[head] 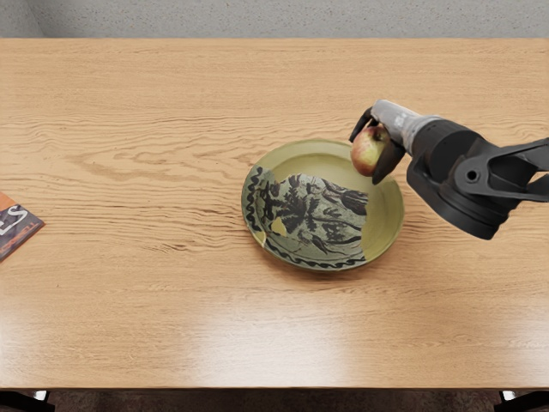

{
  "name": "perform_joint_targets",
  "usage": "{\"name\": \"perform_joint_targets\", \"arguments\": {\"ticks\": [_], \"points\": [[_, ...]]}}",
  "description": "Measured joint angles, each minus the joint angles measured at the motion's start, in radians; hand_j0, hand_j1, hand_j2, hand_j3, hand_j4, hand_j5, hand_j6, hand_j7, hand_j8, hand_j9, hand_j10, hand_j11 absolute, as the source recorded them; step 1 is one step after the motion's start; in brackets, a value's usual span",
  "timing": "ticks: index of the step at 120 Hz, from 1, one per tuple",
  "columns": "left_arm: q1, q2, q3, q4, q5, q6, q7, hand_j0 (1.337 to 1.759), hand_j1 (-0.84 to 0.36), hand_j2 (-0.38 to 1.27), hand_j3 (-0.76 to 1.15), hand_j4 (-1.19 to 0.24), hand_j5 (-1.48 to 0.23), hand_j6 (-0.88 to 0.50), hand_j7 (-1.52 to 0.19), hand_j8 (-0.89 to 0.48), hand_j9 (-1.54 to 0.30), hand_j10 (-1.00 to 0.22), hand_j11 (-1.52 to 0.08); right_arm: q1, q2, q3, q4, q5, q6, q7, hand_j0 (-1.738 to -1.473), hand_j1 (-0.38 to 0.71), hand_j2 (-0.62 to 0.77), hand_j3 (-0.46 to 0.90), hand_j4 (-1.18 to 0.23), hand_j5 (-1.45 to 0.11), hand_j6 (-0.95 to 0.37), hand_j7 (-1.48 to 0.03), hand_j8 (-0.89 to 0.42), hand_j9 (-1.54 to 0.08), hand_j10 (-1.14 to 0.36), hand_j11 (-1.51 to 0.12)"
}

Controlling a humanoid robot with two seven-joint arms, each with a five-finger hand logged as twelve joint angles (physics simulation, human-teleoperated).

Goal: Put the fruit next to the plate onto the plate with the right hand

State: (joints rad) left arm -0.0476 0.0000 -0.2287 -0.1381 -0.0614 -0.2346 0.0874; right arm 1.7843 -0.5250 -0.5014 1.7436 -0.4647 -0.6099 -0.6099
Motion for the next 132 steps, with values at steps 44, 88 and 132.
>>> {"name": "perform_joint_targets", "arguments": {"ticks": [44,88,132], "points": [[0.002,0.0,0.0,0.0,0.0,0.0,0.0,1.658,0.35,0.0,0.0,0.0,0.0,0.0,0.0,0.0,0.0,0.0,0.0,-0.044,0.071,0.064,0.001,0.015,0.0,-0.001,-1.657,0.2,0.23,0.0,-0.53,-0.73,-0.36,-0.7,-0.36,-0.72,-0.52,-0.73],[0.001,0.0,0.0,0.0,0.0,0.0,0.0,1.658,0.35,0.0,0.0,0.0,0.0,0.0,0.0,0.0,0.0,0.0,0.0,-0.058,0.084,0.075,-0.004,0.008,-0.001,-0.001,-1.658,-0.1,0.08,0.0,-0.25,-0.34,-0.17,-0.33,-0.18,-0.33,-0.25,-0.34],[0.004,0.0,0.0,0.0,0.0,0.0,0.0,1.658,0.35,0.0,0.0,0.0,0.0,0.0,0.0,0.0,0.0,0.0,0.0,-0.24,-0.089,0.47,0.0,0.122,0.267,-0.001,-1.658,-0.31,0.01,0.0,-0.04,-0.06,-0.03,-0.05,-0.03,-0.06,-0.04,-0.06]]}}
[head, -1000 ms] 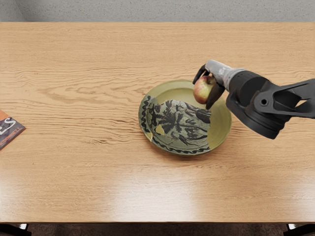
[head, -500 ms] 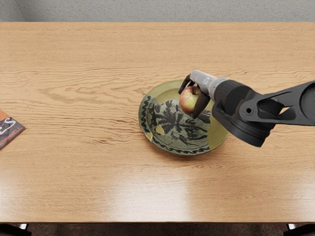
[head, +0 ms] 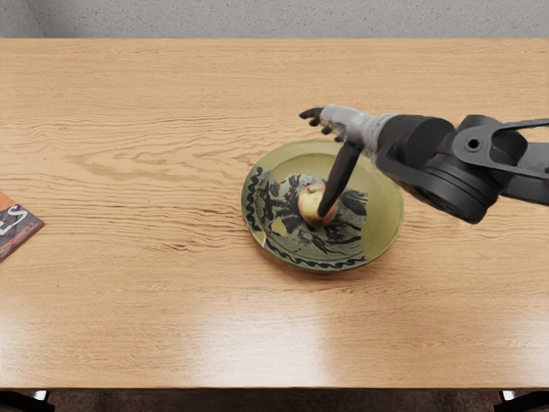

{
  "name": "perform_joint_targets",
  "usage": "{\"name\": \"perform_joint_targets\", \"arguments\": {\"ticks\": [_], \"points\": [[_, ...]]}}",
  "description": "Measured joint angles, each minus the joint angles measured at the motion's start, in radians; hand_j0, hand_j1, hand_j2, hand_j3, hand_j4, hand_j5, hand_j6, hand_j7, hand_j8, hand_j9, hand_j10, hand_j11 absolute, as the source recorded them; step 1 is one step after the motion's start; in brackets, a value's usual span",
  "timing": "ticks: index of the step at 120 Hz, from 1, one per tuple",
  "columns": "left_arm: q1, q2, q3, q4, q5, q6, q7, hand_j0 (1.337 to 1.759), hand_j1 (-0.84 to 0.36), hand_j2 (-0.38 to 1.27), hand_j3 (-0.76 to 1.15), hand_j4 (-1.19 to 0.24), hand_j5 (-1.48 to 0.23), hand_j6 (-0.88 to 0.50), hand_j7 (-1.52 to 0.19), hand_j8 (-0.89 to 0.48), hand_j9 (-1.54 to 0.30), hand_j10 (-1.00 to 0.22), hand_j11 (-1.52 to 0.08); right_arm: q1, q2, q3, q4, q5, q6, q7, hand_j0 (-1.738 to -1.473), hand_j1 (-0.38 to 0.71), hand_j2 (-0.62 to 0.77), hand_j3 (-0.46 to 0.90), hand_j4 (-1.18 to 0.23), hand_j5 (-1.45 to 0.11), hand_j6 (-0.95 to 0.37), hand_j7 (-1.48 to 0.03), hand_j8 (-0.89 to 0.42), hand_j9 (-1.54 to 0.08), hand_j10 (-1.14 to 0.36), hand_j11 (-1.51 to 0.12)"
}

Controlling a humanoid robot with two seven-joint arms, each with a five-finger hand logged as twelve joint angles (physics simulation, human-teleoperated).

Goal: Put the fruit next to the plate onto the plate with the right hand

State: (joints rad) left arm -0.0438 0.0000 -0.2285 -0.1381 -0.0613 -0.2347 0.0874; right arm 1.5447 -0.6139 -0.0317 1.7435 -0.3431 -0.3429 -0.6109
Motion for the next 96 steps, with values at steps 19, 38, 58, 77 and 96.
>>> {"name": "perform_joint_targets", "arguments": {"ticks": [19,38,58,77,96], "points": [[0.001,0.0,0.0,0.0,0.001,0.0,0.0,1.658,0.35,0.0,0.0,0.0,0.0,0.0,0.0,0.0,0.0,0.0,0.0,-0.204,-0.138,0.27,-0.044,0.184,0.436,0.0,-1.658,-0.33,0.01,0.0,-0.02,-0.03,-0.01,-0.03,-0.01,-0.03,-0.02,-0.03],[-0.001,0.0,0.0,0.001,0.003,0.0,0.0,1.658,0.35,0.0,0.0,0.0,0.0,0.0,0.0,0.0,0.0,0.0,0.0,-0.284,-0.239,0.358,-0.098,0.412,0.781,0.0,-1.658,-0.34,0.0,0.0,-0.01,-0.01,-0.01,-0.01,-0.01,-0.01,-0.01,-0.01],[0.0,0.0,0.0,0.001,0.003,0.0,0.0,1.658,0.35,0.0,0.0,0.0,0.0,0.0,0.0,0.0,0.0,0.0,0.0,-0.384,-0.334,0.378,-0.231,0.633,0.919,0.0,-1.658,-0.35,0.0,0.0,0.0,-0.01,0.0,-0.01,0.0,-0.01,0.0,-0.01],[0.0,0.0,0.0,0.001,0.003,0.0,0.0,1.658,0.35,0.0,0.0,0.0,0.0,0.0,0.0,0.0,0.0,0.0,0.0,-0.433,-0.417,0.329,-0.274,0.799,0.947,0.0,-1.658,-0.35,0.0,0.0,0.0,0.0,0.0,0.0,0.0,0.0,0.0,0.0],[0.007,0.0,0.0,0.001,0.005,0.0,0.0,1.658,0.35,0.0,0.0,0.0,0.0,0.0,0.0,0.0,0.0,0.0,0.0,-0.439,-0.503,0.288,-0.282,0.873,0.953,0.0,-1.658,-0.35,0.0,0.0,0.0,0.0,0.0,0.0,0.0,0.0,0.0,0.0]]}}
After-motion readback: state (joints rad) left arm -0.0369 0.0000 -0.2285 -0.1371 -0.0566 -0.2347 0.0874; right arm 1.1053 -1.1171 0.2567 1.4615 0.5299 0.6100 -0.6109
